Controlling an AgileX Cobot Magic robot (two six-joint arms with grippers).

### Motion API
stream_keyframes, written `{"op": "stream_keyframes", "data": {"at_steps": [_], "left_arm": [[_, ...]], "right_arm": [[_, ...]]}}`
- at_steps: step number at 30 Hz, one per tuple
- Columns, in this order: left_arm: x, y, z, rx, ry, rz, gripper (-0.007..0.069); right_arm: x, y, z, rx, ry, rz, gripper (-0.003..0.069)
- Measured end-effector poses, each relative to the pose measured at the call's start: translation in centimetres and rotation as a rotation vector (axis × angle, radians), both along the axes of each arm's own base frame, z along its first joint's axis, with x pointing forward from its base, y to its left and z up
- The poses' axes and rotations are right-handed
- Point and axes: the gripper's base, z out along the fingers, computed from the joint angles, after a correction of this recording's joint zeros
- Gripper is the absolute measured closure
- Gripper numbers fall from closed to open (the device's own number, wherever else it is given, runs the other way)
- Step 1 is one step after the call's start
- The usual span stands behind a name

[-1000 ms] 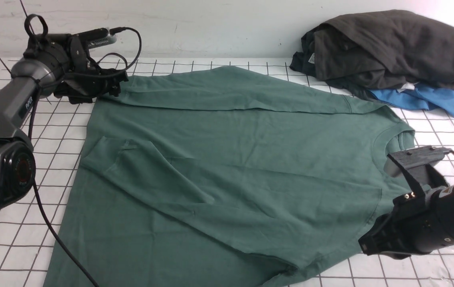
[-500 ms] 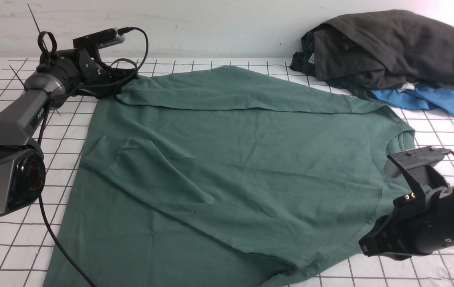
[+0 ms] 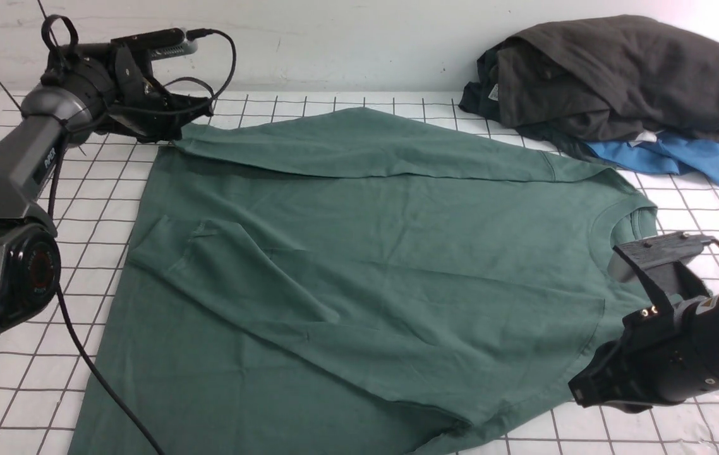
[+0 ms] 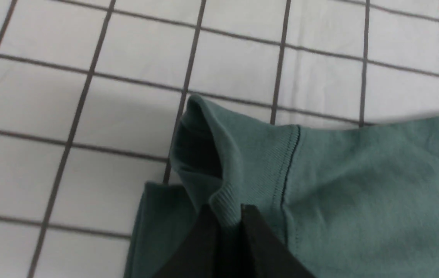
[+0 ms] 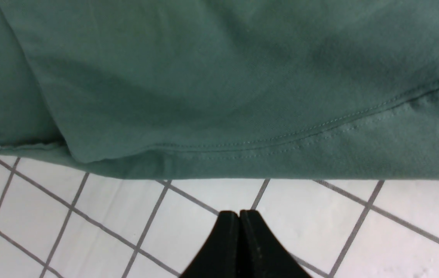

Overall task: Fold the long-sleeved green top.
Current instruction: Use the left arm to drag and drop the cuff onto the cuff closest to the left arm

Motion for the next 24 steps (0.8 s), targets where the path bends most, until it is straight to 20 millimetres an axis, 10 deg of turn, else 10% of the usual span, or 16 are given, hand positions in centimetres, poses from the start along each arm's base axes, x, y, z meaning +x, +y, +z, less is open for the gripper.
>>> {"op": "stream_keyframes", "data": {"at_steps": [8, 19, 24], "left_arm": [[-6.0, -1.4, 10.9, 0.053, 0.145, -0.228, 0.0601], [-15.9, -5.0, 3.4, 0.151, 0.604, -0.393, 0.0601], [-16.9, -5.4, 2.7, 0.281, 0.600, -0.375, 0.0599]], "right_arm": [[-1.0, 0.0, 0.5, -0.008, 0.037, 0.087, 0.0669], [-2.5, -0.6, 4.8, 0.005, -0.190, 0.075, 0.0669], [-2.0, -0.5, 5.1, 0.038, -0.238, 0.030, 0.0669]]}}
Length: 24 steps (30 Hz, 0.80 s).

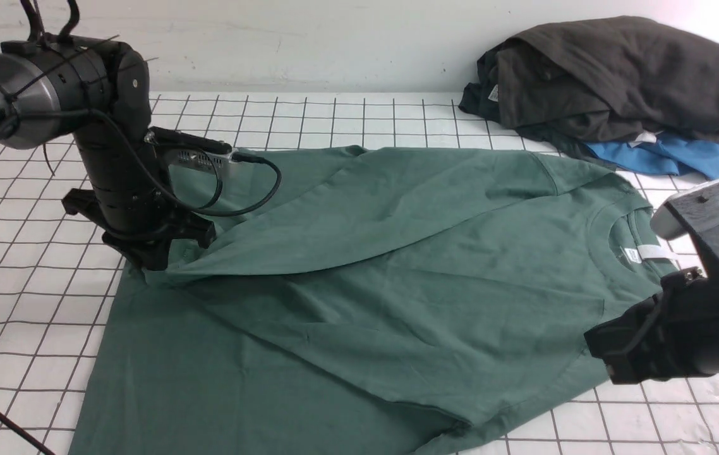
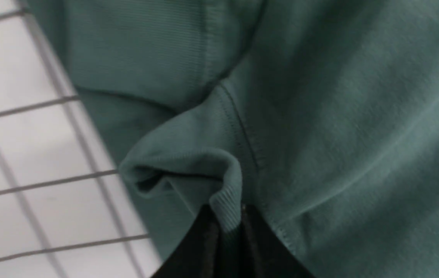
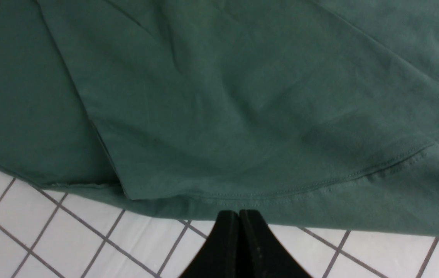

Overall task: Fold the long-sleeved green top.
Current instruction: Use the left arm to drag and drop the cuff onto the cuff closest to the left arm

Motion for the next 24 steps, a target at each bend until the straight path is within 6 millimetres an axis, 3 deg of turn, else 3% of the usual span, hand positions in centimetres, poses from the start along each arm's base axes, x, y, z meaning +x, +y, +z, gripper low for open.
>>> {"op": "stream_keyframes", "data": {"at_steps": [5, 9, 12, 15, 19, 24], "left_arm": [[-0.7, -1.4, 2.7, 0.171, -0.134, -0.010, 0.0582], [-1.5, -2.6, 2.3, 0.210, -0.147, -0.041, 0.0538], [-2.0, -3.0, 1.3, 0.212, -0.127, -0.060, 0.0478], [-2.4, -3.2, 1.0, 0.220, -0.109, -0.068, 0.0338], [-3.0, -3.0, 2.7, 0.211, -0.145, -0.062, 0.0206], [-5.7, -3.1, 5.6, 0.121, -0.154, -0.071, 0.0167]], "right_arm": [[0.0, 0.1, 0.0, 0.007, -0.004, 0.006, 0.0669], [0.0, 0.1, 0.0, 0.006, -0.006, 0.010, 0.0669], [0.0, 0.1, 0.0, 0.005, -0.005, 0.013, 0.0669], [-0.2, 0.1, 0.0, 0.005, 0.012, 0.023, 0.0669], [-0.5, 0.2, -0.2, 0.004, 0.047, 0.046, 0.0669], [-0.6, 0.2, -0.2, 0.002, 0.055, 0.056, 0.0669]]}}
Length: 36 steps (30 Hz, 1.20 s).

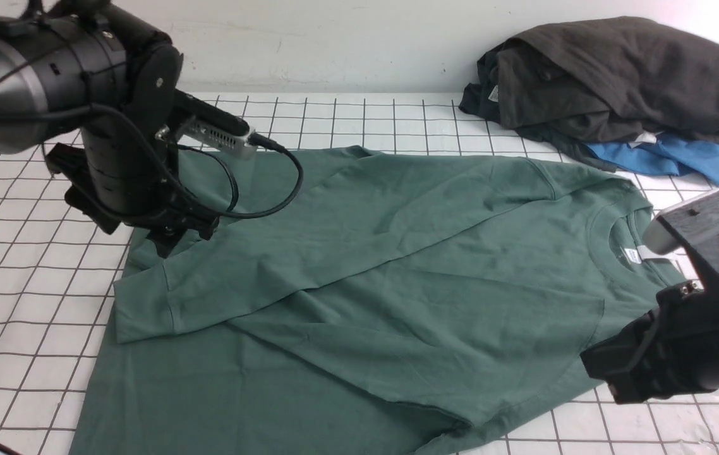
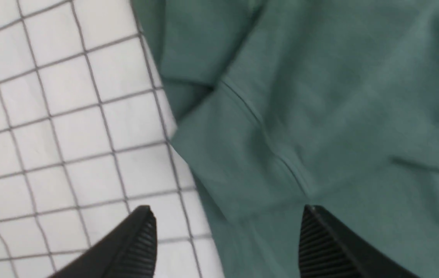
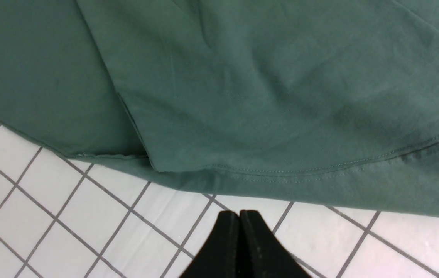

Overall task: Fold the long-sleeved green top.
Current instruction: Use both arms simultaneously to clamp the lower edge of the clothing fabric

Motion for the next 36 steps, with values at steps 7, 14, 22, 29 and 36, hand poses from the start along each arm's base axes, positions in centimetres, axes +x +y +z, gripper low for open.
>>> {"op": "stream_keyframes", "data": {"at_steps": [7, 14, 22, 29, 36], "left_arm": [[-9.4, 0.0, -4.3, 0.036, 0.212, -0.474, 0.0166], [-14.6, 2.0, -9.8, 0.090, 0.306, -0.833, 0.0166], [-15.9, 2.5, -11.9, 0.111, 0.228, -0.949, 0.0214], [-15.7, 2.5, -11.0, 0.147, 0.108, -0.975, 0.0530], [-16.2, 2.6, -8.8, 0.132, -0.017, -0.904, 0.0619]], "right_arm": [[0.0, 0.1, 0.1, 0.008, -0.006, 0.009, 0.0669], [0.0, 0.4, 0.2, 0.024, -0.026, 0.049, 0.0669], [-0.2, 0.5, 0.3, 0.039, -0.022, 0.074, 0.0669], [-0.2, 0.6, 0.3, 0.048, -0.018, 0.079, 0.0669], [-0.2, 0.6, 0.3, 0.051, -0.018, 0.078, 0.0669]]}}
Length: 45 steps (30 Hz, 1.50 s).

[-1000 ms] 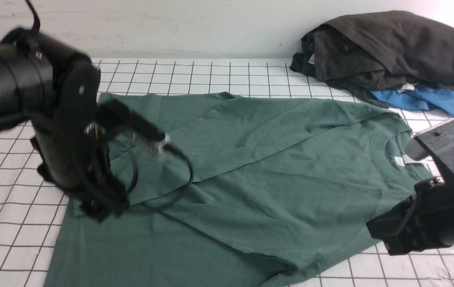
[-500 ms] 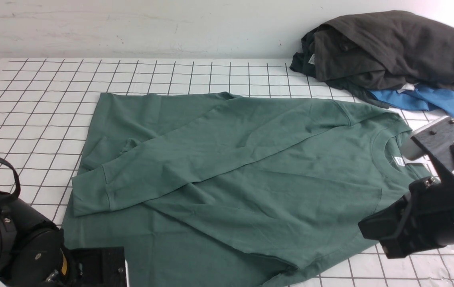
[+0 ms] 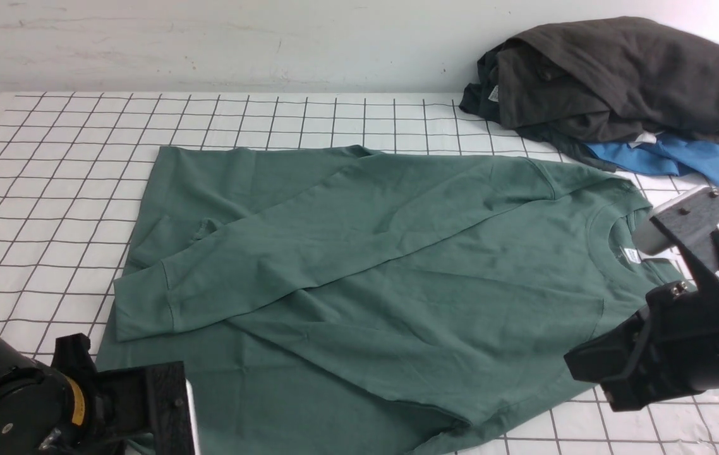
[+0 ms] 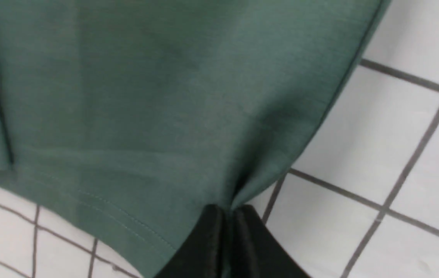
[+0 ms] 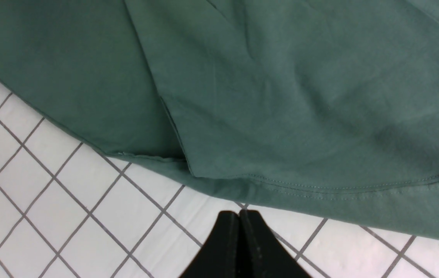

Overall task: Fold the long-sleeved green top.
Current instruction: Use both arms simultaneously to clamp the lower edge of the clothing fabric

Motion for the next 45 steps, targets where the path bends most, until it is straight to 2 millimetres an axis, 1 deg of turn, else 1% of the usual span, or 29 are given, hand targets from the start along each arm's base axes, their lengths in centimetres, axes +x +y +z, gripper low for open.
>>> {"op": "stream_keyframes", "data": {"at_steps": [9, 13, 15, 16, 20, 22, 24, 25, 27, 31, 32, 33, 35, 37, 38, 39, 41, 42, 43, 44, 45], "left_arm": [[-0.6, 0.1, 0.0, -0.018, 0.054, 0.059, 0.0619], [-0.5, 0.1, 0.5, -0.019, 0.077, 0.116, 0.0619], [-0.2, 0.1, 1.2, -0.027, 0.083, 0.203, 0.0619], [0.1, 0.2, 1.6, -0.030, 0.076, 0.273, 0.0619], [0.6, 0.8, 2.1, -0.010, 0.021, 0.430, 0.0619], [0.7, 1.1, 2.2, 0.000, -0.009, 0.474, 0.0619], [1.0, 1.4, 2.4, 0.006, -0.056, 0.540, 0.0619], [1.1, 1.5, 2.4, 0.002, -0.069, 0.559, 0.0619], [1.3, 1.5, 2.5, -0.018, -0.099, 0.606, 0.0619], [1.3, 1.5, 2.5, -0.033, -0.107, 0.638, 0.0619], [1.3, 1.5, 2.5, -0.034, -0.107, 0.639, 0.0619], [1.3, 1.5, 2.5, -0.034, -0.108, 0.641, 0.0614], [1.3, 1.5, 2.5, -0.035, -0.108, 0.642, 0.0611], [1.3, 1.5, 2.6, -0.035, -0.109, 0.645, 0.0611], [1.3, 1.5, 2.6, -0.035, -0.109, 0.645, 0.0611], [1.3, 1.5, 2.6, -0.036, -0.109, 0.646, 0.0611], [1.3, 1.5, 2.5, -0.039, -0.106, 0.649, 0.0611], [1.3, 1.5, 2.5, -0.041, -0.104, 0.651, 0.0611], [1.3, 1.4, 2.5, -0.045, -0.101, 0.655, 0.0611], [1.3, 1.4, 2.5, -0.046, -0.100, 0.656, 0.0611], [1.2, 1.4, 2.5, -0.050, -0.095, 0.661, 0.0611]], "right_arm": [[0.0, 0.1, 0.1, 0.014, 0.001, -0.002, 0.0669], [-0.1, -0.1, -0.1, -0.029, -0.011, 0.032, 0.0669], [-0.1, -0.2, 0.0, -0.066, -0.016, 0.061, 0.0669], [-0.1, -0.3, 0.4, -0.075, -0.036, 0.068, 0.0669], [0.5, -0.4, 1.8, -0.116, -0.144, 0.113, 0.0668], [0.8, -0.5, 1.9, -0.147, -0.188, 0.140, 0.0664], [1.4, -0.7, 1.6, -0.243, -0.257, 0.207, 0.0635], [1.8, -0.9, 1.2, -0.290, -0.269, 0.233, 0.0613], [2.7, -1.4, -0.1, -0.412, -0.271, 0.292, 0.0545], [4.5, -2.4, -3.1, -0.630, -0.231, 0.420, 0.0392], [4.6, -2.4, -3.3, -0.640, -0.227, 0.428, 0.0384], [5.2, -2.8, -4.7, -0.723, -0.203, 0.498, 0.0330], [5.9, -3.0, -6.3, -0.783, -0.173, 0.562, 0.0285], [6.3, -3.1, -7.8, -0.811, -0.138, 0.607, 0.0270], [6.4, -3.1, -7.9, -0.814, -0.135, 0.612, 0.0270], [6.7, -3.2, -9.1, -0.842, -0.114, 0.654, 0.0271], [7.1, -3.2, -9.9, -0.857, -0.112, 0.679, 0.0286], [7.2, -3.2, -10.1, -0.861, -0.113, 0.684, 0.0307], [7.4, -3.1, -10.2, -0.861, -0.127, 0.682, 0.0347], [7.5, -3.1, -10.2, -0.861, -0.132, 0.682, 0.0355], [7.6, -3.0, -10.3, -0.860, -0.136, 0.681, 0.0411]]}}
